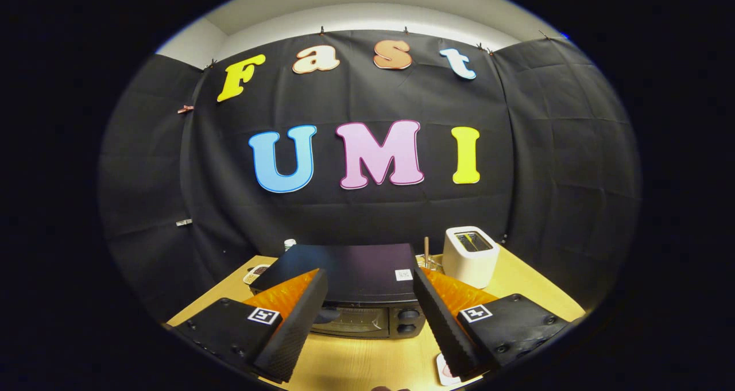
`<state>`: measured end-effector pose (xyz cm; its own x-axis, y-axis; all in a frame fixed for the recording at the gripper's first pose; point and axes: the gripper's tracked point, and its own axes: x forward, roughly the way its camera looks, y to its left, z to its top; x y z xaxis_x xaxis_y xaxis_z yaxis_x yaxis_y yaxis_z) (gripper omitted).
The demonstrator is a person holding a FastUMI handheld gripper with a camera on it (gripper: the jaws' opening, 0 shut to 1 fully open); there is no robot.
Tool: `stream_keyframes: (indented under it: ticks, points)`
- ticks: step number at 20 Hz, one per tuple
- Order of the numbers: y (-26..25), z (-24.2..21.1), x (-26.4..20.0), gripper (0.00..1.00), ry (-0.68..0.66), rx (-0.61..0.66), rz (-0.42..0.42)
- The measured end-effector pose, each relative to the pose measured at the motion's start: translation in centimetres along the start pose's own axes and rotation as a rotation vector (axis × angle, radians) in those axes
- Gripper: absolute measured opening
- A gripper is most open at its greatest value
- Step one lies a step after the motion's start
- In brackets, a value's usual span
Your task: Open the toaster oven, put the food inside, and close the toaster oven door.
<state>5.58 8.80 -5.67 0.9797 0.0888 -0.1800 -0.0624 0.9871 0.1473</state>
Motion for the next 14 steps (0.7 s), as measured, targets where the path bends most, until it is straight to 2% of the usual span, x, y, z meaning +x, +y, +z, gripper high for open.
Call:
stream_keyframes:
  ticks: [9,14]
  points:
    - [5.3,-5.8,5.3,0.97,0.128,-0.016,0.007]
    - [7.1,-9.7,6.7,0.97,0.215,-0.028,0.005]
